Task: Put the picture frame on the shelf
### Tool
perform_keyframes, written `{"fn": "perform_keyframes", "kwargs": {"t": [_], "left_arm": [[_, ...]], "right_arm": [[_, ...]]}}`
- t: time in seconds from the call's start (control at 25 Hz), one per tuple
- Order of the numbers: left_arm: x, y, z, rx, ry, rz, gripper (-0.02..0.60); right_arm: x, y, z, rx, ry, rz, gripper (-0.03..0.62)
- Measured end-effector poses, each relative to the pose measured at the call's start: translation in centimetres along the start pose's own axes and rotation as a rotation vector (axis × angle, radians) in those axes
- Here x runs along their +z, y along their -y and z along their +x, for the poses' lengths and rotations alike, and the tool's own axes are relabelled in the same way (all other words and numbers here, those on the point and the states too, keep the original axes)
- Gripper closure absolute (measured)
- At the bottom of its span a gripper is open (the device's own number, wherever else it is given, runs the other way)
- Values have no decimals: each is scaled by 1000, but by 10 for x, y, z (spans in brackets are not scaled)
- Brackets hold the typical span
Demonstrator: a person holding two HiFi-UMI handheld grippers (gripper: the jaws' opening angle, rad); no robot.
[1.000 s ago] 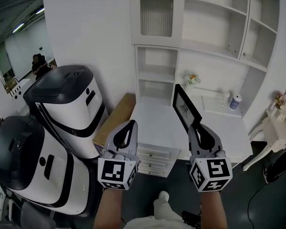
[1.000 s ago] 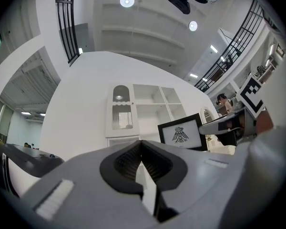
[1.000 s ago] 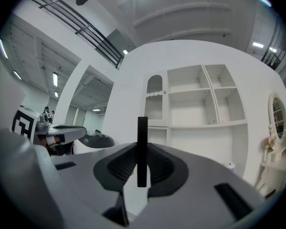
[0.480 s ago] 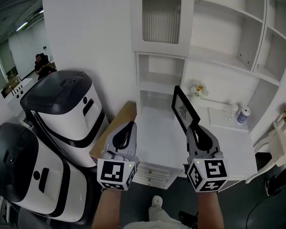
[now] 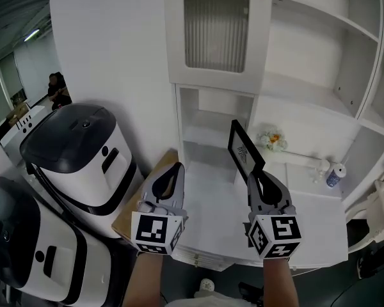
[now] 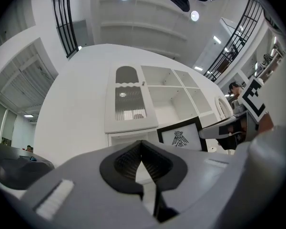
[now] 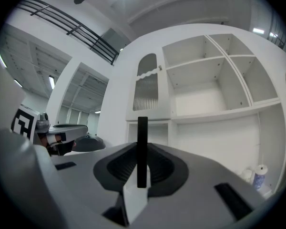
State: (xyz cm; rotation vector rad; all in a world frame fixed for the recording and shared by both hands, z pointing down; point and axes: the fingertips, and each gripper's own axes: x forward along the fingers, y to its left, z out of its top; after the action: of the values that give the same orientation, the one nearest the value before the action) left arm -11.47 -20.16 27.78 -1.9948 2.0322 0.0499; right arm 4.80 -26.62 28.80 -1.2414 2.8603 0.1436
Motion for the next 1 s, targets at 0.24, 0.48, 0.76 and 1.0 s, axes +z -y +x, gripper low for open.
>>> {"fn": "perform_keyframes", "kwargs": {"t": [0.24,0.48,0.76,1.0], "left_arm": [[-16,-12,48,31,-4,-4,572],[-30,-14,76,27,-21,-9,572],[-44,-15,101,-3,-26,-28,572],[-50,-27,123,-64,-16,-31,572]], "right_arm": [[-10,27,51,10,-18,-6,534],[-17,44,78,0,-29,-2,534],[-25,54,95,-24,-40,3,534],[-27,60,114,-84,-49,12,534]]}}
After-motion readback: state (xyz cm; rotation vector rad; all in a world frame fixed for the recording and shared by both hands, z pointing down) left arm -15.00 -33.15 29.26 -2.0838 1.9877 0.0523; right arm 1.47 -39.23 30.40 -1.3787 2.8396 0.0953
